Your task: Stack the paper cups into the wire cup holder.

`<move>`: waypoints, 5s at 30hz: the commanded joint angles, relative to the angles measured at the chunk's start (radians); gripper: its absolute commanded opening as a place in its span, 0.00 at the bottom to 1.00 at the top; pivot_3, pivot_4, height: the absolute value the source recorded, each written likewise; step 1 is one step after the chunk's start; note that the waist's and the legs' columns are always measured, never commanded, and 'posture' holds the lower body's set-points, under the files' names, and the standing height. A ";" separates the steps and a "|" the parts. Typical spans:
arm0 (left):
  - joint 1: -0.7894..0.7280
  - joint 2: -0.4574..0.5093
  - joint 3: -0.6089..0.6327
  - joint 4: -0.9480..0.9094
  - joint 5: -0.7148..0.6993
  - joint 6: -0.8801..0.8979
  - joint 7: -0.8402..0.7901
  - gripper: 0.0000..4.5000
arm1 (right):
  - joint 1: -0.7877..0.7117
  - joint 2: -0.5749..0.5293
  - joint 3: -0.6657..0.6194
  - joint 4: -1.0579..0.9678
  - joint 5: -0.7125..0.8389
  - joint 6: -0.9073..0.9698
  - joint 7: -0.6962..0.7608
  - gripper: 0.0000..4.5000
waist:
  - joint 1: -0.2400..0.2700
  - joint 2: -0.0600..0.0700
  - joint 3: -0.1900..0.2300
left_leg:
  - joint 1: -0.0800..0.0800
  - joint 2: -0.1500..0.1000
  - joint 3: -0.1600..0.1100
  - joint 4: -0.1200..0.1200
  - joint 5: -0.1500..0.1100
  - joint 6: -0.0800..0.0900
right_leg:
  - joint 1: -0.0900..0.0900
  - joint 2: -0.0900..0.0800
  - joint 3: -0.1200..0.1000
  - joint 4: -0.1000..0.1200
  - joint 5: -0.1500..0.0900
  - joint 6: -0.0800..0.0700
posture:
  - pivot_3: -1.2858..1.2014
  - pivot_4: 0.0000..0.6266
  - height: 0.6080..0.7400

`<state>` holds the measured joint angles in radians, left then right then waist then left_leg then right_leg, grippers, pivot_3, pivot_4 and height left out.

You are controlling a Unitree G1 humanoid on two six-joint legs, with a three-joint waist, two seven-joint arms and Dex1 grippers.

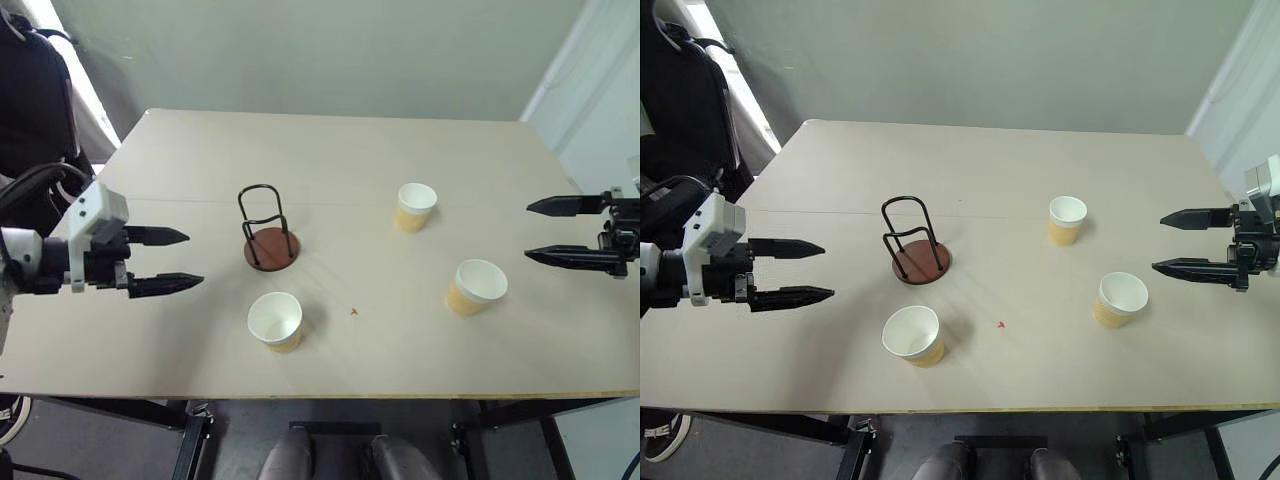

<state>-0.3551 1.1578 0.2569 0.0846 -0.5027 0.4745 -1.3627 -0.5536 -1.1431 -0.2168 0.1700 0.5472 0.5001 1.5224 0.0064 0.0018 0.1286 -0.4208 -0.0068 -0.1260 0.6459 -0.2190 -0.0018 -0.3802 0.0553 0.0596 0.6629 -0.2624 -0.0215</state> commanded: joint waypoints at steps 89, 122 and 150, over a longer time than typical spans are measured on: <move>-0.422 -0.607 -0.668 -0.329 0.124 0.215 0.226 0.01 | 0.271 -0.051 -0.319 -0.441 0.251 0.163 -0.137 1.00 | 0.020 -0.003 0.002 | 0.001 -0.008 0.021 0.020 -0.005 0.018 | 0.008 -0.003 0.025 -0.001 -0.002 0.030 | 0.52 0.24 1.00; -0.475 -0.376 -0.555 -0.405 0.137 0.117 0.022 1.00 | 0.312 -0.113 -0.120 -0.356 0.023 0.030 -0.133 1.00 | 0.020 -0.002 0.002 | 0.001 -0.008 0.021 0.019 -0.007 0.021 | 0.007 -0.005 0.025 -0.002 -0.002 0.030 | 0.52 0.24 1.00; -0.009 0.035 0.157 -0.425 -0.149 0.182 -0.063 1.00 | 0.066 0.044 0.348 -0.148 -0.350 -0.148 -0.132 0.62 | 0.001 0.001 0.003 | -0.001 -0.006 0.022 0.016 -0.010 0.022 | 0.001 -0.006 0.024 -0.001 0.001 0.023 | 0.52 0.24 1.00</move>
<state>-0.3692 1.1765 0.3709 -0.3140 -0.6352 0.6498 -1.4396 -0.4604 -1.0968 0.1386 0.0228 0.2080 0.3678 1.3867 0.0074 0.0026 0.1313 -0.4217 -0.0129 -0.1035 0.6622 -0.2287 0.0206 -0.3790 0.0498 0.0840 0.6618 -0.2608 0.0013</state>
